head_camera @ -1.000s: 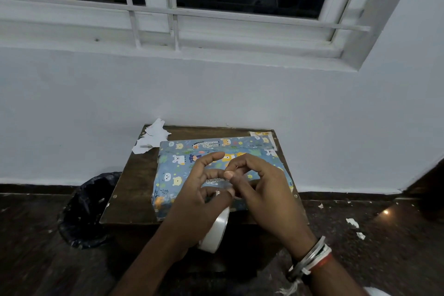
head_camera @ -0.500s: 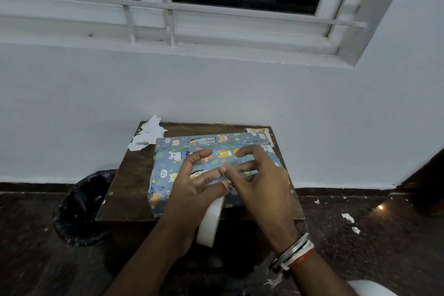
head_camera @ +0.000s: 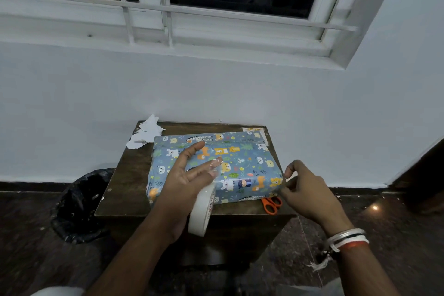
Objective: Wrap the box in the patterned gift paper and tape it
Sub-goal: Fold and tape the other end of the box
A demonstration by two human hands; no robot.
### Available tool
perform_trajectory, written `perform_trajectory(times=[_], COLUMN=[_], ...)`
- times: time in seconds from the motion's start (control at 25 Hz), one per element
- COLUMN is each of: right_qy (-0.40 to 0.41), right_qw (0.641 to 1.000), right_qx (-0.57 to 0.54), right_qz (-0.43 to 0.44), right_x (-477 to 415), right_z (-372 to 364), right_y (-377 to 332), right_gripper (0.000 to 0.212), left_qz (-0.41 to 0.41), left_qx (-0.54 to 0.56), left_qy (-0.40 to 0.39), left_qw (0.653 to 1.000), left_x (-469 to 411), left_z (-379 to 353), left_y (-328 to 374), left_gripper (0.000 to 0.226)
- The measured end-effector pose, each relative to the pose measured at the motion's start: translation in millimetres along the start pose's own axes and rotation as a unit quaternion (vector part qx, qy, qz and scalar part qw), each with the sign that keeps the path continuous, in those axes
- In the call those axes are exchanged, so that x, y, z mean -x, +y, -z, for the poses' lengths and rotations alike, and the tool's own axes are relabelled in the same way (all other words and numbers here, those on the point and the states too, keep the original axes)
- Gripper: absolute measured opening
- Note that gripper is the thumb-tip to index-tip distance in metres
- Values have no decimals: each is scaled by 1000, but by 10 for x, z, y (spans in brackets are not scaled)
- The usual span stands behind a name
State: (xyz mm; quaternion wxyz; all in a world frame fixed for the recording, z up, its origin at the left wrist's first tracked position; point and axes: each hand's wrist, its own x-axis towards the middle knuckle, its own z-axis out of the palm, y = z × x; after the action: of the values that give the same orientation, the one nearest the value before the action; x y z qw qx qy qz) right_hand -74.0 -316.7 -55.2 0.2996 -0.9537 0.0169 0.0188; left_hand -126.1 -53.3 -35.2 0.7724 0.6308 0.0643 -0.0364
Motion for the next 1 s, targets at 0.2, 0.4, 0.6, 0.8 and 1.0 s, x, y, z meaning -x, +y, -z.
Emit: perform_trajectory(times=[0.2,0.4,0.6,0.8,1.0], right_qy=[-50,-65,-149,-4,-150], right_qw=[994,986,942,956,966], right_qx=[94,147,289,268,-196], right_qz=[-26,-37,-85,-115,76], right_x=[-29,-54,140,133,192], right_z=[-246,-282,64,450,351], right_y=[40,-31,-74,-49,-439], right_gripper=[59,61,38,28,32], left_qz=[1,-5,-7,-1,16], left_qx=[20,35,10,4,2], left_qy=[3,0,-9,-40,-70], left_qw=[1000,999,1000,999,997], left_x=[-30,-14,-60,-59,-48], left_z=[16,5,85,148,177], left_y=[33,93,94,129,125], left_gripper=[63,72,69,56,37])
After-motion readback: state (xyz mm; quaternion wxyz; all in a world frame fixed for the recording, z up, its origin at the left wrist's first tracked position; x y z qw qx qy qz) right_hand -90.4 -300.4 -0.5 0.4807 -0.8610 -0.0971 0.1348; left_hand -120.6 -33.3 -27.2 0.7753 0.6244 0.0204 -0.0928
